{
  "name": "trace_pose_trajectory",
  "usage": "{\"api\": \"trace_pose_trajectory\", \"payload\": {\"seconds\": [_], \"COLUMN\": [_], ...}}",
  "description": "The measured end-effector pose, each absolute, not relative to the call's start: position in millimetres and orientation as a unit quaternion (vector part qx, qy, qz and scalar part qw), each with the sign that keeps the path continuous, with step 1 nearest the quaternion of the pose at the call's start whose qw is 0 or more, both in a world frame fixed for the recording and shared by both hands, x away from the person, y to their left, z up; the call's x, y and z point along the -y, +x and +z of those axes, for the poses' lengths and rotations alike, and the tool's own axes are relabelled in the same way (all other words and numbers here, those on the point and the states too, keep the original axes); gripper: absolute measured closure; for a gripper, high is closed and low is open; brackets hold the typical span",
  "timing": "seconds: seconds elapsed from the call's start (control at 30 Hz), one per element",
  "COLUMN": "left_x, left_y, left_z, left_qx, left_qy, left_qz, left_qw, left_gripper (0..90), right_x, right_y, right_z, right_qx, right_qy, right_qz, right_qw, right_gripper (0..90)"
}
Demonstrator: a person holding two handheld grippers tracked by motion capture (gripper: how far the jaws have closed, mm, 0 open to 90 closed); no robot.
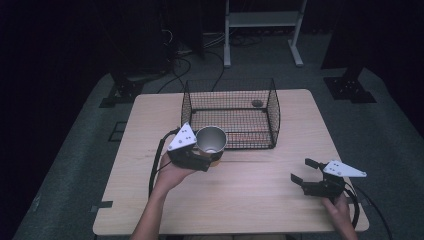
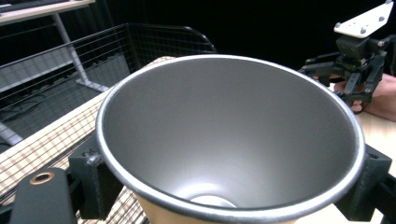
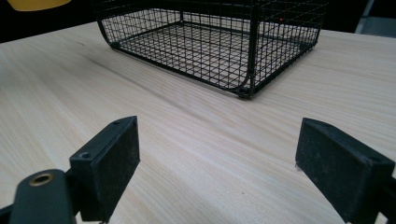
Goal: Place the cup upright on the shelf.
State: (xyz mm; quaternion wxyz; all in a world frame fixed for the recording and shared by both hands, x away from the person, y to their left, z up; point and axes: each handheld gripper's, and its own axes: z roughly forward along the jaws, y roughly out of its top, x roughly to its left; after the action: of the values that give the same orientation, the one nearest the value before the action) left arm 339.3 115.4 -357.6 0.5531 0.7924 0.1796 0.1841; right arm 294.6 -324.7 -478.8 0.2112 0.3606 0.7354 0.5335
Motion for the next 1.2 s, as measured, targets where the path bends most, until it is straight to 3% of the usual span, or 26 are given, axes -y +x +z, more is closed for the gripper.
{"api": "trace_pose_trajectory", "payload": {"seconds": [0.5, 1.2], "left_x": [-90.6, -77.1], "left_y": [363.3, 391.3], "left_z": [-333.2, -323.9], "left_qx": [-0.163, -0.161], "left_qy": [0.79, 0.799], "left_qz": [0.161, 0.168], "left_qw": [0.569, 0.555], "left_gripper": [13.5, 13.5], "right_x": [324.1, 325.0], "right_y": [294.1, 294.7], "right_z": [-478.6, -478.7], "right_qx": [-0.737, -0.735], "right_qy": [0.358, 0.36], "right_qz": [0.533, 0.535], "right_qw": [0.211, 0.21], "right_gripper": [12.7, 12.7]}}
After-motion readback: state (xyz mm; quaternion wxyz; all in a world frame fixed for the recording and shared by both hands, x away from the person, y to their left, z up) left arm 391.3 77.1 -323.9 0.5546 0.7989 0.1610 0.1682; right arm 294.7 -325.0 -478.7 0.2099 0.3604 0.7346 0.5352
